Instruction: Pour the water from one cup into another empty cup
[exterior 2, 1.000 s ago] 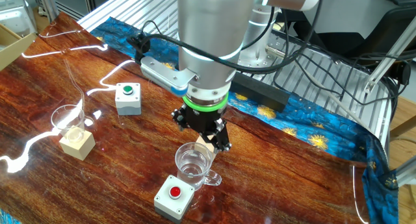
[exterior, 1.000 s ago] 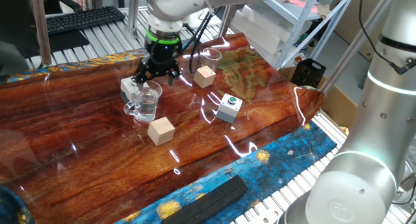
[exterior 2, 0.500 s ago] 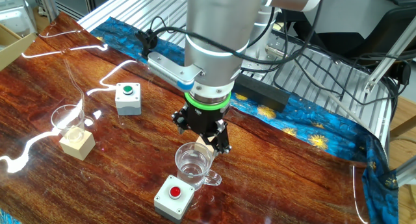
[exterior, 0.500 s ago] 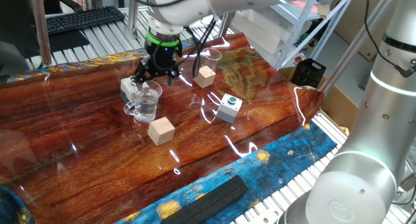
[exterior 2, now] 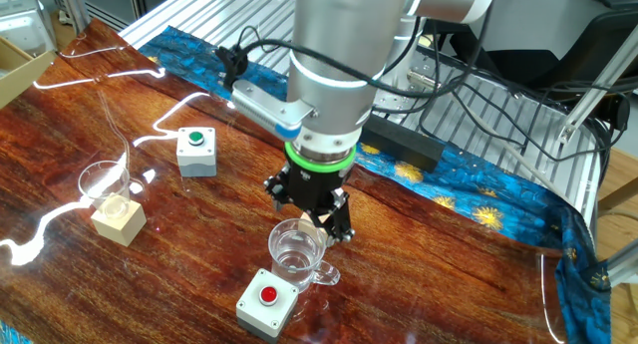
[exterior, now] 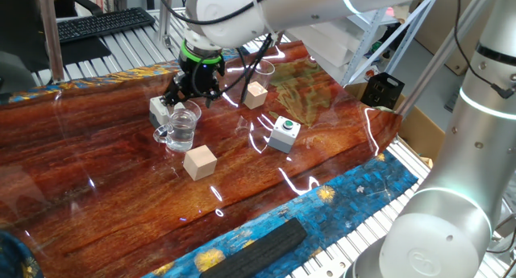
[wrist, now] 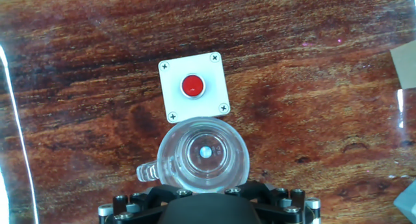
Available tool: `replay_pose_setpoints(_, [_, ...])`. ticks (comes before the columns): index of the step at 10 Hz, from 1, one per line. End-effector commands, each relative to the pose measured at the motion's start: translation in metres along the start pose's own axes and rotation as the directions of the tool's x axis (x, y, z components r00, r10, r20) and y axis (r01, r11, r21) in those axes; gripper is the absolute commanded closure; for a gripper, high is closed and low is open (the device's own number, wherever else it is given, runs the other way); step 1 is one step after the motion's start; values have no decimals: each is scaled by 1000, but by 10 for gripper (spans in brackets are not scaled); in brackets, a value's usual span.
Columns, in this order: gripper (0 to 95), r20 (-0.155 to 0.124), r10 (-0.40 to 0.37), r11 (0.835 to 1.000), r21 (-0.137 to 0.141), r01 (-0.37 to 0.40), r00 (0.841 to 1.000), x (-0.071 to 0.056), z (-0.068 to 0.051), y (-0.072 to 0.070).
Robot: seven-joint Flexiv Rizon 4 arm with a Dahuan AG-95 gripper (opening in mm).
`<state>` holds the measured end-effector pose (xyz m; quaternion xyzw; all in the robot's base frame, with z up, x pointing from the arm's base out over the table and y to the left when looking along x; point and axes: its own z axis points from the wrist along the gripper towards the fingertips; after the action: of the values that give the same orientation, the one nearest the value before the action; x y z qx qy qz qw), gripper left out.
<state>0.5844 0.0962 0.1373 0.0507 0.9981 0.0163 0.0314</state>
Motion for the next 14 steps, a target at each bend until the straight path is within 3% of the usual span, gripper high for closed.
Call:
replay_pose_setpoints(1, [0,-1,-1,1000,4,1,1000,-4,3,-2])
replay_pose_setpoints(10, [0,-6,4,1000,6,-4,1000,-10,6,-3])
replay_pose_setpoints(14, [0,-35,-2,999,47,4,999,-11,6,-3])
